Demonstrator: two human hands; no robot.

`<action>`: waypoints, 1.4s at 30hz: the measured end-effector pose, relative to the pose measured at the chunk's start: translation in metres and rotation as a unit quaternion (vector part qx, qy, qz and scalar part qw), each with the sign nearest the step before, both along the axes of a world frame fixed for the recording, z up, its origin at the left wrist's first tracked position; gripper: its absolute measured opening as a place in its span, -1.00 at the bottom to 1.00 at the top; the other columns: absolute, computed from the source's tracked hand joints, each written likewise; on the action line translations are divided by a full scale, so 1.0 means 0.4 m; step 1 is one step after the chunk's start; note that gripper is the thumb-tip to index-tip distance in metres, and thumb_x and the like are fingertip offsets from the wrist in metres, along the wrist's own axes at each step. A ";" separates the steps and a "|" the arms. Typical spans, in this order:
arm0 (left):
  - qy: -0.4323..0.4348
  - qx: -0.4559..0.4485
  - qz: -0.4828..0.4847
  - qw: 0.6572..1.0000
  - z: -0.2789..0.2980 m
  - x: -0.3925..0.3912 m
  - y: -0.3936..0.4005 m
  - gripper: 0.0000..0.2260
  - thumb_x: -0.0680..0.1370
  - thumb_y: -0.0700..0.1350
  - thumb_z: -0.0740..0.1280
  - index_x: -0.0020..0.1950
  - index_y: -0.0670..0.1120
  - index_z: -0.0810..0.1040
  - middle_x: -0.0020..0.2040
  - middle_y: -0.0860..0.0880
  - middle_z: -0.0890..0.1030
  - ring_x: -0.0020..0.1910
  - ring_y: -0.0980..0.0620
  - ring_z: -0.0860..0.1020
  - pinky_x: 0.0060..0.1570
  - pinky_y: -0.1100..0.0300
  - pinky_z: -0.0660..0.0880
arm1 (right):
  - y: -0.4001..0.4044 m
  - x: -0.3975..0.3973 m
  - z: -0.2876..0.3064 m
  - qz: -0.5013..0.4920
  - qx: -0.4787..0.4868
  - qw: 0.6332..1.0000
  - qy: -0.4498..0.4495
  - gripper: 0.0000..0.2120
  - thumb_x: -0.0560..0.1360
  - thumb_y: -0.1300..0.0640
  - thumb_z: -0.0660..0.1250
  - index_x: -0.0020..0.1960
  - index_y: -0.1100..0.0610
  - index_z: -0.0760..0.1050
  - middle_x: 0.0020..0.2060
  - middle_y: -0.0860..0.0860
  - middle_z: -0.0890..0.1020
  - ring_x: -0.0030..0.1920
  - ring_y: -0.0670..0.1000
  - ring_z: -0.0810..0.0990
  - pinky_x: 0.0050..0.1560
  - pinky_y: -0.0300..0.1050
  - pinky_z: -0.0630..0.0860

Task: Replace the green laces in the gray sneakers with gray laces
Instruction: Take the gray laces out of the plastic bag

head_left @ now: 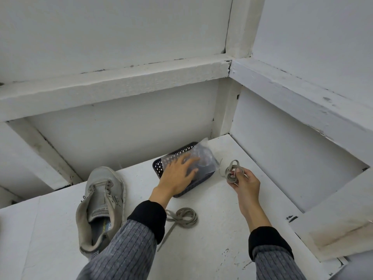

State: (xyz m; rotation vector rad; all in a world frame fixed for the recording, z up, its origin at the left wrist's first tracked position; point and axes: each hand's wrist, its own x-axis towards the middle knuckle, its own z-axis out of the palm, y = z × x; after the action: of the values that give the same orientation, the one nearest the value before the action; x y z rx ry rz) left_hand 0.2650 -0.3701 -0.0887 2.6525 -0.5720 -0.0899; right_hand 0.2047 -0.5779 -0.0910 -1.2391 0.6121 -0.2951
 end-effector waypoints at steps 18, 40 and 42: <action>-0.121 -0.138 0.309 0.933 -0.021 -0.128 0.048 -0.80 0.60 -0.18 0.31 0.22 -0.12 0.55 0.19 -0.13 0.43 0.13 -0.14 0.35 -0.16 0.11 0.39 | 0.053 -0.025 -0.003 0.032 0.014 0.999 -0.014 -0.90 0.60 0.24 0.25 0.03 0.21 0.54 -0.10 0.13 0.63 -0.13 0.02 0.64 -0.15 -0.17 0.63; 0.089 -0.539 0.194 0.815 0.144 -0.295 0.246 -0.79 0.57 0.05 0.31 0.13 0.02 0.62 0.06 0.06 0.69 0.10 0.07 0.62 -0.02 0.25 0.55 | 0.408 -0.108 0.186 0.220 -0.042 0.968 -0.114 -0.88 0.53 0.21 0.36 0.03 0.10 0.64 -0.15 0.03 0.69 -0.14 -0.05 0.63 -0.13 -0.18 0.57; 0.087 -0.549 0.176 0.812 0.175 -0.335 0.306 -0.69 0.52 0.07 0.32 0.19 -0.04 0.62 0.07 0.06 0.70 0.09 0.12 0.63 -0.06 0.32 0.50 | 0.482 -0.127 0.200 0.249 -0.034 0.959 -0.127 -0.87 0.51 0.22 0.38 0.04 0.11 0.65 -0.14 0.03 0.70 -0.13 -0.07 0.63 -0.12 -0.20 0.57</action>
State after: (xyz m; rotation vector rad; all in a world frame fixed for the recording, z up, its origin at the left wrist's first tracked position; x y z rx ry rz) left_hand 0.1308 -0.2476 -0.0188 1.5312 0.0037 0.0897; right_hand 0.1538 -0.3850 -0.0110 -1.3504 0.0578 -0.0485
